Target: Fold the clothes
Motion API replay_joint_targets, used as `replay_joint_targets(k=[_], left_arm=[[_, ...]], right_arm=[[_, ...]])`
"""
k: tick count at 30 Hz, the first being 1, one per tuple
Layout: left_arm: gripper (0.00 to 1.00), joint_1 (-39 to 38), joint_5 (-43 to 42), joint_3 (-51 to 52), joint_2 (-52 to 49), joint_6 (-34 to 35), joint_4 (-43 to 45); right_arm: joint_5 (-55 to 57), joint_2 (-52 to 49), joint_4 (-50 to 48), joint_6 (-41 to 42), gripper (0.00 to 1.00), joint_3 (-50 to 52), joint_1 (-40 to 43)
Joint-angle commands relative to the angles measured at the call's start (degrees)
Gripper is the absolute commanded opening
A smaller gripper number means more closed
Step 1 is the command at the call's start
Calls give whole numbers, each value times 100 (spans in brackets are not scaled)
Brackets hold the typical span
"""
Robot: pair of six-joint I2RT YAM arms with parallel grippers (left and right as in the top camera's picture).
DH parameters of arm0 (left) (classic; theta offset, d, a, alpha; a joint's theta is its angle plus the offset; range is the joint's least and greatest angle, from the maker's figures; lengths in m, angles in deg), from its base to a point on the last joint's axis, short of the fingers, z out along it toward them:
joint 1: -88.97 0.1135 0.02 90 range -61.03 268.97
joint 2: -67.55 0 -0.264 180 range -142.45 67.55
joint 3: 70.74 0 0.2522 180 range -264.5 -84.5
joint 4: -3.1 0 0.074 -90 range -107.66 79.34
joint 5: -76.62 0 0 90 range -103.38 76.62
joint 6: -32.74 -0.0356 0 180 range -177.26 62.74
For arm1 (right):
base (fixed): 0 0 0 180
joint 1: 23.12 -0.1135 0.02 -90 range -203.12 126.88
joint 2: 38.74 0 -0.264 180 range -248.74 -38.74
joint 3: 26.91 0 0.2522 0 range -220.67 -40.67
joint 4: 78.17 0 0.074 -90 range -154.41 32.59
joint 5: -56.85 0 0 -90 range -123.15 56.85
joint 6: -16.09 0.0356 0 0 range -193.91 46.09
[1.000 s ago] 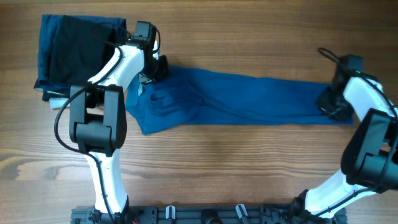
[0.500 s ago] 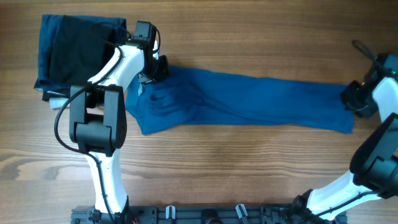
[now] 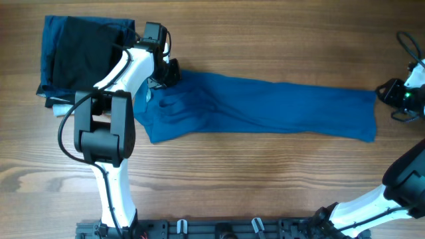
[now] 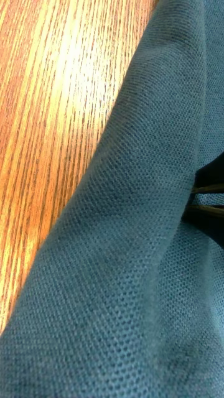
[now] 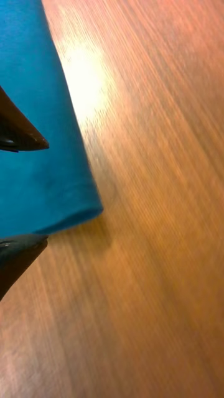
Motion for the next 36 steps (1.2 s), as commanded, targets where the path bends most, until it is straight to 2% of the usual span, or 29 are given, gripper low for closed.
replay_joint_targets(k=[1,8,13,14,16,18,20,25,27,29,34,35,36], left_arm=[[8,225,885,216,-481,-114,-105],[11,223,885,216,-409,-114,-179],[20,203,837,44,76,-111,-136],[22,195,800,-11,197,-94,-140],[24,157,728,-94,461,-46,-144],[25,107,695,-118,728,57,-129],[26,52,693,-118,966,59,-116],[38,-24,693,-118,1180,59,-199],[39,-28,693,-118,1178,59,-264],[39,-28,693,-118,1178,57,-302],[39,-28,693,-118,1178,59,-306],[39,-28,693,-118,1178,59,-306],[39,-28,693,-118,1178,59,-304]], right_arm=[[-369,-409,-61,-479,42,-66,-13],[-496,-966,-105,-809,41,-66,-13],[-713,-994,-125,-929,40,-68,-13],[-710,-994,-122,-929,38,-68,-13],[-774,-984,-125,-927,25,-68,-13],[-927,-981,-125,-925,16,-74,-13],[-1121,-979,-125,-927,11,-79,-13],[-1134,-984,-114,-988,22,-79,-13],[-1134,-994,-120,-1084,26,-76,-15],[-1137,-994,-162,-1082,34,-66,-20],[-1137,-994,-192,-1082,38,-61,-142],[-1137,-997,-201,-1082,45,-57,-175],[-1130,-997,-212,-1106,48,-55,-208]])
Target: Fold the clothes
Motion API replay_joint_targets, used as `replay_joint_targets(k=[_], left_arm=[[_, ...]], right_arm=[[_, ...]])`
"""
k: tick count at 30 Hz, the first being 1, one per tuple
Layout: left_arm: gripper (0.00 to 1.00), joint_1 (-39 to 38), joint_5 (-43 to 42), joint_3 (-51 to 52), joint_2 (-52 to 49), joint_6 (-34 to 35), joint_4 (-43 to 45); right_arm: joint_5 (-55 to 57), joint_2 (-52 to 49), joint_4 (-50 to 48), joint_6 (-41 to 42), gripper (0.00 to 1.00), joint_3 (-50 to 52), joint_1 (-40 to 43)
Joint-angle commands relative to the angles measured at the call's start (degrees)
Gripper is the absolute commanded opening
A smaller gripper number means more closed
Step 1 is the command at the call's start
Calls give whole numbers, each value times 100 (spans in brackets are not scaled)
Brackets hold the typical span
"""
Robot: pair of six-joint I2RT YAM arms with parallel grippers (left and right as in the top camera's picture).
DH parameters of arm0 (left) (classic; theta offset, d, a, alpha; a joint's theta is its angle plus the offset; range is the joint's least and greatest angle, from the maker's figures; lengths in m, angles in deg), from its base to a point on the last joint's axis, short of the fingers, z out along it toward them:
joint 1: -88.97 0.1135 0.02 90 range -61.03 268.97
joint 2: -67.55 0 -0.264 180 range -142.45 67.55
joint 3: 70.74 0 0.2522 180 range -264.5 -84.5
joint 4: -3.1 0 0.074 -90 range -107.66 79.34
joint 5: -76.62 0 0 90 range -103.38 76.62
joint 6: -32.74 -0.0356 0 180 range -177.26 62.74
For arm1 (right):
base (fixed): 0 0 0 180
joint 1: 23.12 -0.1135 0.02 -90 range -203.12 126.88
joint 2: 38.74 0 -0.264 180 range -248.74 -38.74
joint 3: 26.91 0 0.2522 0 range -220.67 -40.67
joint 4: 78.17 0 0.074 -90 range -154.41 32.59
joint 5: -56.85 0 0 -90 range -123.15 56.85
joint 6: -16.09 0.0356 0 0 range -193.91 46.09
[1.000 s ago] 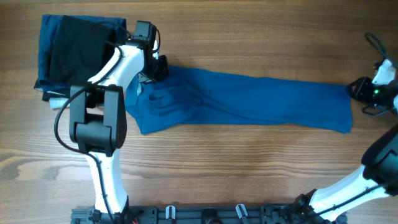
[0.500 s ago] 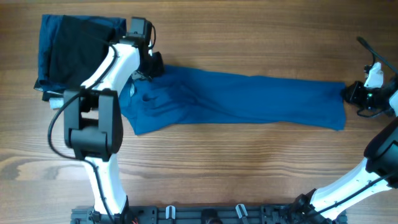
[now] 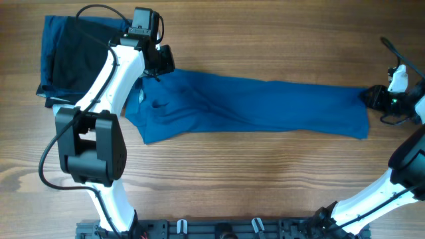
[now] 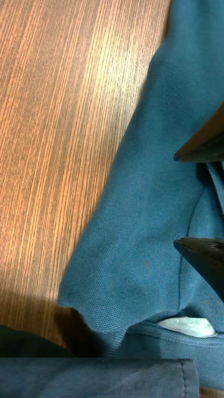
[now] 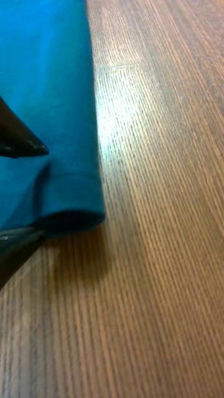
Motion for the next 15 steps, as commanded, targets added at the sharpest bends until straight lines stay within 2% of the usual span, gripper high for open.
replay_joint_targets(k=[1,7,9,10,11,14,15], left_arm=[[39,-17,96,-57,55,9,-9],[40,-17,96,-57,55,9,-39],[40,-17,98,-57,55,9,-46],[40,-17,98,-57,55,9,-46],[40,-17,98,-57,55,9,-46],[41,-17,98,-57,55,9,-46],[41,-17,98,-57,55,9,-46]], right_arm=[[-164,-55,-46,-173,49,-50,-184],[50,-55,-28,-234,49,-50,-313],[46,-52,-50,-232,38,-52,-313],[46,-52,-79,-225,25,-55,-313],[46,-52,-98,-225,17,-63,-313],[44,-50,-166,-192,4,-103,-313],[42,-48,-223,-140,4,-122,-313]])
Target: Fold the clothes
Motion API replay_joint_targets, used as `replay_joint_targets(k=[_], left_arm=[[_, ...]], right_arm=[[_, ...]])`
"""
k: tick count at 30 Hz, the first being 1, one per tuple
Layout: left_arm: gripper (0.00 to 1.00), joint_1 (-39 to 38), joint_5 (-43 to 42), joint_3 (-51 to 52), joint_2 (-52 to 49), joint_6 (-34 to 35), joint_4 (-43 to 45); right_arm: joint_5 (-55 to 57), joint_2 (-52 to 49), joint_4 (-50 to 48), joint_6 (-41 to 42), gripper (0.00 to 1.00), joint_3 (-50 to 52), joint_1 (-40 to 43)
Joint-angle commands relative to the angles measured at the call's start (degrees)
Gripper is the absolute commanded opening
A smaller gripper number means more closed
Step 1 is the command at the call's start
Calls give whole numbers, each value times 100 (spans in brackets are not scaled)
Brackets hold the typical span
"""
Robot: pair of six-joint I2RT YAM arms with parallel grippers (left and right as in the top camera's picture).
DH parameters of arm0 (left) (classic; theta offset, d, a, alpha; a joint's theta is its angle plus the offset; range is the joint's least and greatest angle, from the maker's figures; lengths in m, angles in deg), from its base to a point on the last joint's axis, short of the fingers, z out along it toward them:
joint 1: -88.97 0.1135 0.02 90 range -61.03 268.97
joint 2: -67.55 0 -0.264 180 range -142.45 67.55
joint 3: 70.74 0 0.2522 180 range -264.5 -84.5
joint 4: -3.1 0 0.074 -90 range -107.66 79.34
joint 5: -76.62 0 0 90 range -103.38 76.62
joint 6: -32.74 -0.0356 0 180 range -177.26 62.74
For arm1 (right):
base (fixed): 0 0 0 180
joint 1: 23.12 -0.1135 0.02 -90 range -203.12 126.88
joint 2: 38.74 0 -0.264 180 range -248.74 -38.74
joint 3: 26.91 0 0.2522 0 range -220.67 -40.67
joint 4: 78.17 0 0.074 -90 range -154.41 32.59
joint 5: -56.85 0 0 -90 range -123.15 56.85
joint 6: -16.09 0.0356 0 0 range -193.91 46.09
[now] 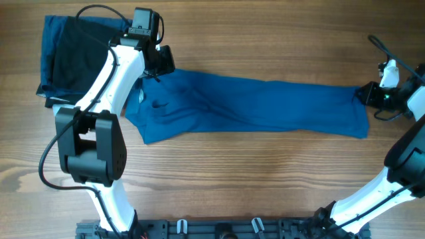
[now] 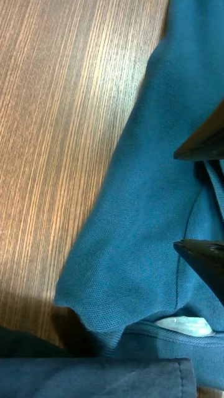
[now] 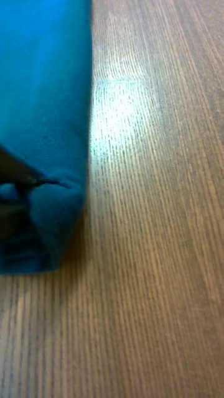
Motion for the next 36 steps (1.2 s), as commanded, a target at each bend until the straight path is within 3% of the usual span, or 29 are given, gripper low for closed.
replay_joint_targets(k=[1,8,12,13,14,18,22,27,33,36], left_arm=[[41,-17,98,-57,55,9,-2],[42,-17,96,-57,55,9,-4],[42,-17,96,-57,55,9,-4],[41,-17,96,-57,55,9,-2],[41,-17,96,-57,55,7,0],[40,-35,72,-63,98,-168,129],[26,-151,68,-216,417,-315,-28],[6,-450,-793,-212,575,-142,-85],[4,-1071,-955,-188,238,293,-87],[4,-1366,-931,-170,-24,293,-85]], right_arm=[[-11,-48,-157,118,4,-151,-9],[-9,-52,-774,376,5,-179,-9],[17,-63,-979,376,13,-127,-9],[72,-85,-990,376,24,-127,-17],[162,-125,-1003,378,47,-127,-26],[247,-205,-1084,706,77,-151,-44],[251,262,-553,933,92,-656,-42],[393,1016,509,1086,97,-1340,-170],[1029,994,1567,1104,100,-1300,-282],[1198,693,1534,1034,99,-1189,-282]])
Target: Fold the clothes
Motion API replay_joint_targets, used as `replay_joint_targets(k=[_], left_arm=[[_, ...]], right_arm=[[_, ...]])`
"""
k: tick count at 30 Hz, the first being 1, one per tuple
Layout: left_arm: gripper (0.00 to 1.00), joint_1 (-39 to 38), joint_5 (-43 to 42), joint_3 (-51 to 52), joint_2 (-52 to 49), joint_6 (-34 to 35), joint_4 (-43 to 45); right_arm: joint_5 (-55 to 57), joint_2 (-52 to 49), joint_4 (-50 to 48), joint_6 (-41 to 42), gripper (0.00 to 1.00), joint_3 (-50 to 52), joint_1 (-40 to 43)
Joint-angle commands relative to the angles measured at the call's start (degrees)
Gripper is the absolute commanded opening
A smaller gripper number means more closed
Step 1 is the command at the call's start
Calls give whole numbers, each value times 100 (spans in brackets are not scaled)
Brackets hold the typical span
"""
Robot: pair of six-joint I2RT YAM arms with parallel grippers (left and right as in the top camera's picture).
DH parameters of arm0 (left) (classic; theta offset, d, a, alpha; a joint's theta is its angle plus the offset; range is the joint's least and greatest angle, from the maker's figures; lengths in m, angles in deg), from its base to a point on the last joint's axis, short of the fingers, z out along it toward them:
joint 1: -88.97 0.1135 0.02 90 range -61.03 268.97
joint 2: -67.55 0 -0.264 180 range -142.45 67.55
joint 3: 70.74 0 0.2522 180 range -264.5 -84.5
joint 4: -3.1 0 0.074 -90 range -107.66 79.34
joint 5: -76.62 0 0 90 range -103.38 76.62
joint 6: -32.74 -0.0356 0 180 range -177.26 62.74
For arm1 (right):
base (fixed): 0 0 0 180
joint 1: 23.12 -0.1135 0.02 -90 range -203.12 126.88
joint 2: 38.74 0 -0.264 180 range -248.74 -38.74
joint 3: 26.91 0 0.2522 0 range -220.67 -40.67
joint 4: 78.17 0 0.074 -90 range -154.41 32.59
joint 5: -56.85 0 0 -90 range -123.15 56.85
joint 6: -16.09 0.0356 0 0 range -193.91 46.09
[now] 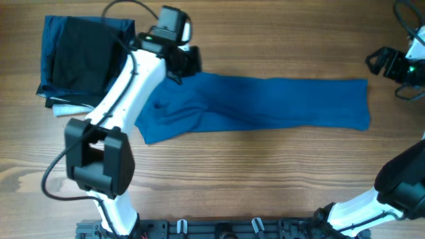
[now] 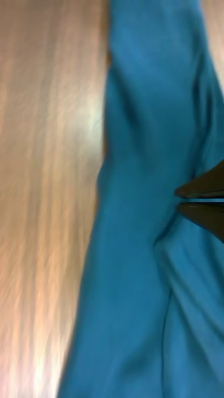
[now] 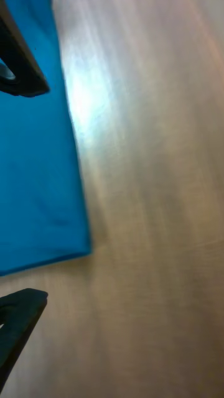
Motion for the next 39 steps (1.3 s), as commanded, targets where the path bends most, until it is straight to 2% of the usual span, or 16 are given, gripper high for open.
replay_joint_targets(k=[1,7,8,16,20,22,23,29,32,34,35,39], left_arm=[[4,-411,-81,-33,-468,151,-15],[4,-507,111,-31,-925,170,-52],[4,-461,125,-31,-1001,170,-79],[5,-439,452,-31,-1001,170,-68],[5,-435,448,-31,-1001,173,-61],[5,-433,448,-31,-1001,173,-61],[4,-433,448,-31,-1001,173,-61],[4,-435,448,-31,-999,170,-79],[4,-433,452,-57,-929,138,-85],[4,-433,494,-173,-822,125,-87],[4,-424,516,-258,-745,127,-87],[4,-254,514,-481,-372,131,-111]], right_arm=[[448,-595,13,-76,98,160,20],[656,-1338,20,-229,82,164,17],[660,-1622,33,-369,76,164,13],[1025,-1921,-46,-369,75,258,-125],[1556,-1921,-258,-367,74,466,-428],[1873,-1921,-365,-348,69,577,-588],[2059,-1923,-450,-323,63,678,-678],[2374,-1923,-898,-155,57,1099,-750],[2374,-1923,-1012,-155,38,1150,-710],[2468,-1921,-1123,68,13,1147,-673],[2505,-1923,-1156,149,4,1147,-645],[2500,-1921,-1211,96,4,1088,-417]])
